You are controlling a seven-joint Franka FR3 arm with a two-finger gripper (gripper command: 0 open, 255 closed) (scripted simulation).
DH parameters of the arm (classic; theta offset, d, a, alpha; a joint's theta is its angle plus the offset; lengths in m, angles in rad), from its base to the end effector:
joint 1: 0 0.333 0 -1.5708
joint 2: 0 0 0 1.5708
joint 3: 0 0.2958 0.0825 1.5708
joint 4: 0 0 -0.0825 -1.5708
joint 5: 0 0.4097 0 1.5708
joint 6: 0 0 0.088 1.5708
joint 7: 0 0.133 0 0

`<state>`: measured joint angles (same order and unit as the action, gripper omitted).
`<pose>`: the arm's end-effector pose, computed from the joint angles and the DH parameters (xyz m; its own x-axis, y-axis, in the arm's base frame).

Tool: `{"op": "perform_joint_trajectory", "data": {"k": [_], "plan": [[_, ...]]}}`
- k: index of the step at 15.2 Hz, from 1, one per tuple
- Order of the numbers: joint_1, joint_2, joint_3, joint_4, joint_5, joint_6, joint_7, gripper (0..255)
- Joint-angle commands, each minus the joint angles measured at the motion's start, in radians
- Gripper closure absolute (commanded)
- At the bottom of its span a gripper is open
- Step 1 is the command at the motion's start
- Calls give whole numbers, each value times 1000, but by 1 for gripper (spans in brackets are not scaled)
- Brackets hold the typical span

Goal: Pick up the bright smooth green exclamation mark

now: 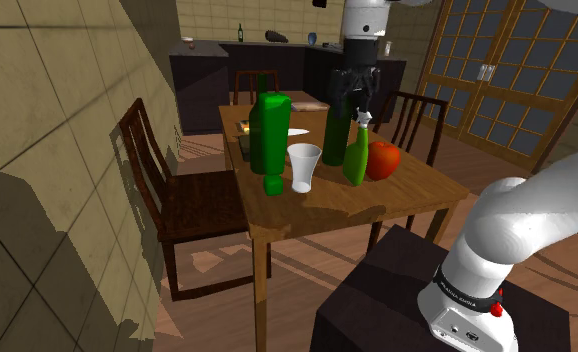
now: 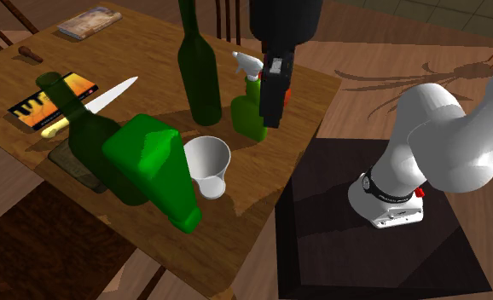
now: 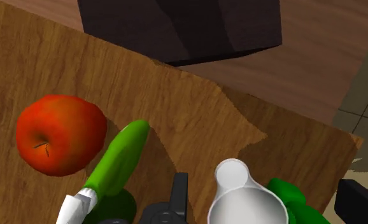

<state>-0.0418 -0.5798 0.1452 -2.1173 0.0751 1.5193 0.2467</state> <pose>0.3968 0.0622 0.5840 0.9862 -0.1640 -0.0214 -0.1638 -0.9864 0.0098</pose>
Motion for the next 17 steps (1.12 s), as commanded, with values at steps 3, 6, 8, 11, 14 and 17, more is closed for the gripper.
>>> {"op": "perform_joint_trajectory", "data": {"k": [3, 6, 8, 11, 14, 17], "plan": [[-27, 151, 85, 177, 38, -45, 233, 0], [-44, 273, 137, 323, 48, -82, 401, 0], [-50, 362, 168, 432, 45, -110, 515, 0], [-49, 509, 206, 616, 28, -161, 686, 0], [-31, 648, 228, 800, 1, -217, 830, 0], [-34, 624, 223, 728, 9, -168, 819, 0]]}}
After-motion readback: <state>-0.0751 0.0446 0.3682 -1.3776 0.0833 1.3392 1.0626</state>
